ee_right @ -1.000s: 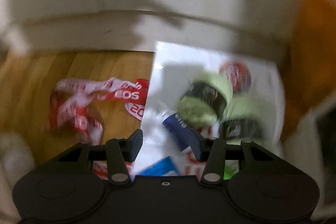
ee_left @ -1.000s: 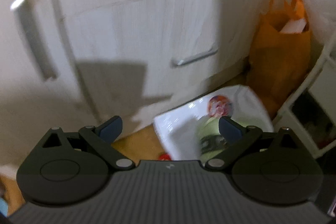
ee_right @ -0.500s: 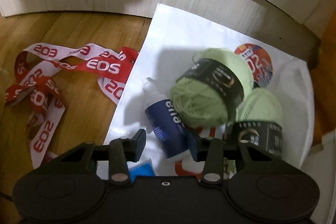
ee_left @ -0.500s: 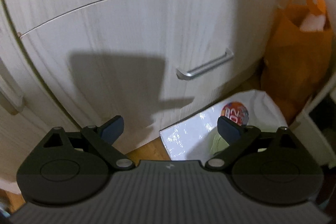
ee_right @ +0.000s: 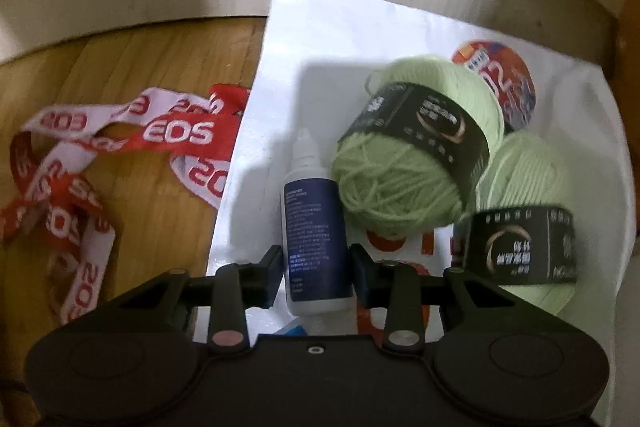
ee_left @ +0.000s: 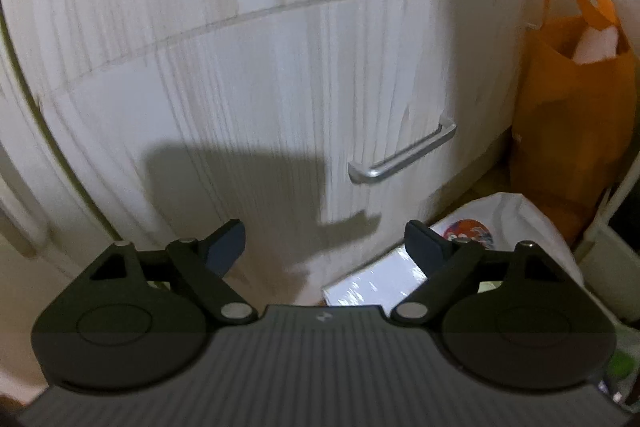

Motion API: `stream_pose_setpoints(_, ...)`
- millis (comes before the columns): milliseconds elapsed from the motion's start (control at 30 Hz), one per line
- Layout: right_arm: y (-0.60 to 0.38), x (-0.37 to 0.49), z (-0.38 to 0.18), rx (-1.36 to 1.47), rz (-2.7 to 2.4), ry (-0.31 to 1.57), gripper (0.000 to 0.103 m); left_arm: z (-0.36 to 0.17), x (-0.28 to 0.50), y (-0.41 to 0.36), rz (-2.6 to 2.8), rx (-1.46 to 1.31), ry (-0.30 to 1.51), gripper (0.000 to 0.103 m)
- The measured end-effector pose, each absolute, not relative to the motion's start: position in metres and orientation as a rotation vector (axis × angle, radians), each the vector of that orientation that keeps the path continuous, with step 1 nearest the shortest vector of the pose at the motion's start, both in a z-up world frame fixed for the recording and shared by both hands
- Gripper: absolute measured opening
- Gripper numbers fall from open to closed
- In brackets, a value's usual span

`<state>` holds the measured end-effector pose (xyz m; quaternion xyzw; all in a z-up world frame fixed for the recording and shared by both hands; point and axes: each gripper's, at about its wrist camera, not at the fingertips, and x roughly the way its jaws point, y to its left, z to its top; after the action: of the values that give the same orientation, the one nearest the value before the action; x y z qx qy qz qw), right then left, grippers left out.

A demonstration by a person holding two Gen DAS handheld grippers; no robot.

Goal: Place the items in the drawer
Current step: 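Grasp the white-capped blue bottle with the right tool, then lift the blue bottle with the right tool while the left tool approaches the drawer handle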

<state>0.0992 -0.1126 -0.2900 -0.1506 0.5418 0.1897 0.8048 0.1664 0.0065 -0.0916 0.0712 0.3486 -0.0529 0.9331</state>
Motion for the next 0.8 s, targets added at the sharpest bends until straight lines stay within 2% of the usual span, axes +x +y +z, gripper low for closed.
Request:
stream_pose_setpoints(100,-0.11,0.098,-0.293,-0.315,0.408,1.15,0.041,-0.088,0.167,0.003,-0.145,0.128,0.669,0.087)
stream_pose_setpoints(367,-0.11,0.098,-0.291,-0.265,0.402,1.118,0.039,-0.09,0.181,-0.014,-0.162,0.174,0.702,0.087)
stream_pose_setpoints(633,-0.114,0.084,-0.235,-0.106,0.418,1.045,0.039,-0.094,0.188,-0.001,-0.214,0.092,0.751,0.084)
stream_pose_setpoints(667,-0.116,0.081,-0.225,-0.082,0.416,1.025,0.039,-0.095,0.188,0.0,-0.223,0.09,0.75,0.082)
stream_pose_setpoints(700,-0.119,0.078,-0.214,-0.063,0.41,1.0,0.039,-0.094,0.187,0.001,-0.226,0.095,0.746,0.073)
stream_pose_setpoints(733,-0.121,0.076,-0.204,-0.052,0.4,0.975,0.039,-0.093,0.186,0.001,-0.22,0.109,0.738,0.06)
stream_pose_setpoints(800,-0.128,0.073,-0.183,-0.031,0.382,0.917,0.039,-0.091,0.183,0.004,-0.221,0.128,0.727,0.053)
